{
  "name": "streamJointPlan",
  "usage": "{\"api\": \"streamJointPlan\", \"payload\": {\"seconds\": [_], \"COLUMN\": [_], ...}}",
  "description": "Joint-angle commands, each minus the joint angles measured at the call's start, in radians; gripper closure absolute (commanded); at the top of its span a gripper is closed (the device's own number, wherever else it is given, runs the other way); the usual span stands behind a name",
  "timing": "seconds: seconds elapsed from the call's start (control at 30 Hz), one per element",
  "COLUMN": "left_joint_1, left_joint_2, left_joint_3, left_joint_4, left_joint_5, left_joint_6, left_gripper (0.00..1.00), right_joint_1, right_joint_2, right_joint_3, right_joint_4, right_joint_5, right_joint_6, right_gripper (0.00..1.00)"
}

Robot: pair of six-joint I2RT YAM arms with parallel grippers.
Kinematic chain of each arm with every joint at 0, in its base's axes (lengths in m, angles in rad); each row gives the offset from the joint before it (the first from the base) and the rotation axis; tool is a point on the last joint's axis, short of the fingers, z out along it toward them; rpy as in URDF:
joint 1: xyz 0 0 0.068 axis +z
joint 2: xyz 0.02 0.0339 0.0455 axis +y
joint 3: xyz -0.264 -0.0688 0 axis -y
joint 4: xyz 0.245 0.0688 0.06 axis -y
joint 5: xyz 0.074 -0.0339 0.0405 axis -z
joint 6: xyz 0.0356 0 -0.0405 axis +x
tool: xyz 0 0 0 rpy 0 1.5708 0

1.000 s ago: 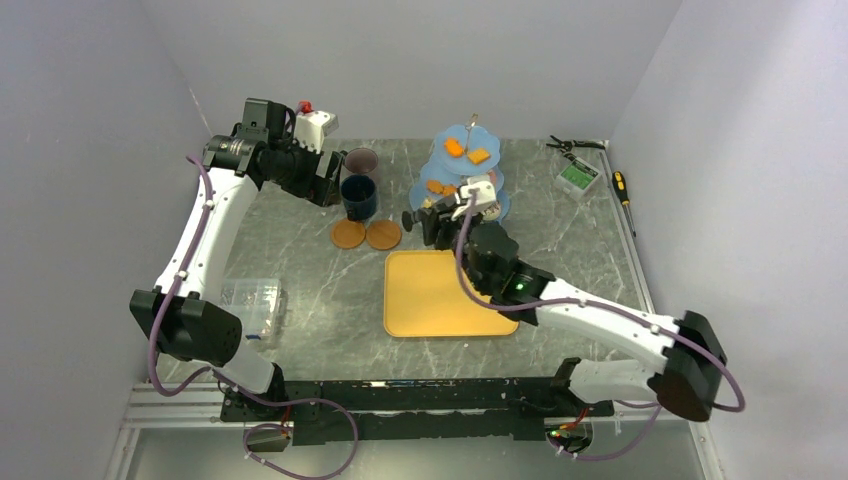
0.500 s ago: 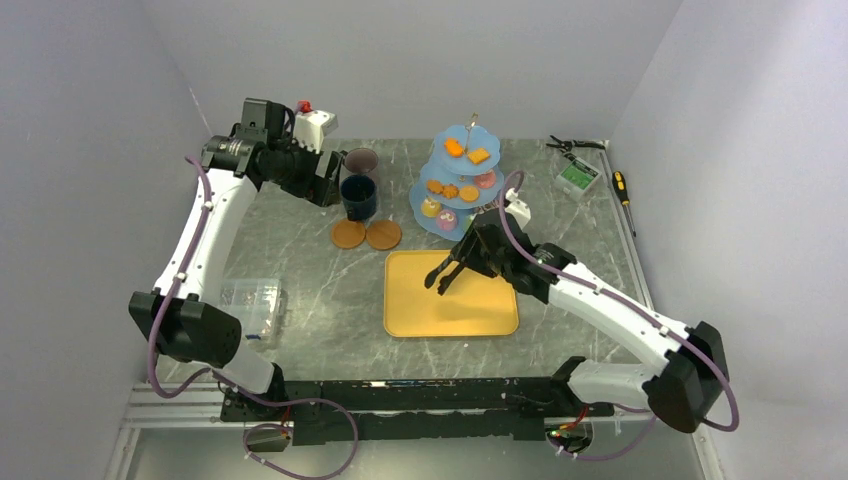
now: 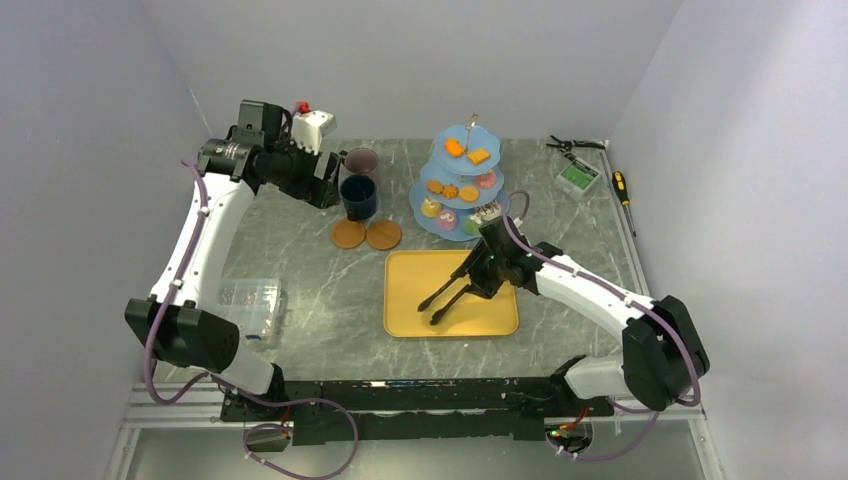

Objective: Serve the afternoon tea

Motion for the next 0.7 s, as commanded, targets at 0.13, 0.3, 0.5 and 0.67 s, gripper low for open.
{"api": "streamJointPlan", "payload": {"seconds": [0.13, 0.3, 0.5, 0.67], "left_joint_1": [0.005, 0.005, 0.005, 0.005], "left_joint_2": [-0.038, -0.036, -0.036, -0.035], "left_joint_3": [-0.009, -0.008, -0.017, -0.022], "left_joint_4": [0.03, 0.027, 0.033, 0.037], "left_joint_5": [0.043, 0.041, 0.046, 0.047], "left_joint_6": [0.014, 0.02, 0.017, 0.015], "left_gripper": [0.07, 0.07, 0.07, 0.07], "right_joint_1": [-0.075, -0.095, -0.095, -0.092], "right_joint_2": [-0.002, 0.035, -0.001, -0.032], "right_joint_3": [-0.232, -0.257, -0.205, -0.191], "right_joint_4": [0.268, 0.33, 0.252, 0.208], "right_joint_5": [-0.136, -0.141, -0.064, -0.028], "right_joint_6": [0.208, 0.241, 0.235, 0.221], "right_gripper": [0.4, 0.33, 0.08, 0.0]}}
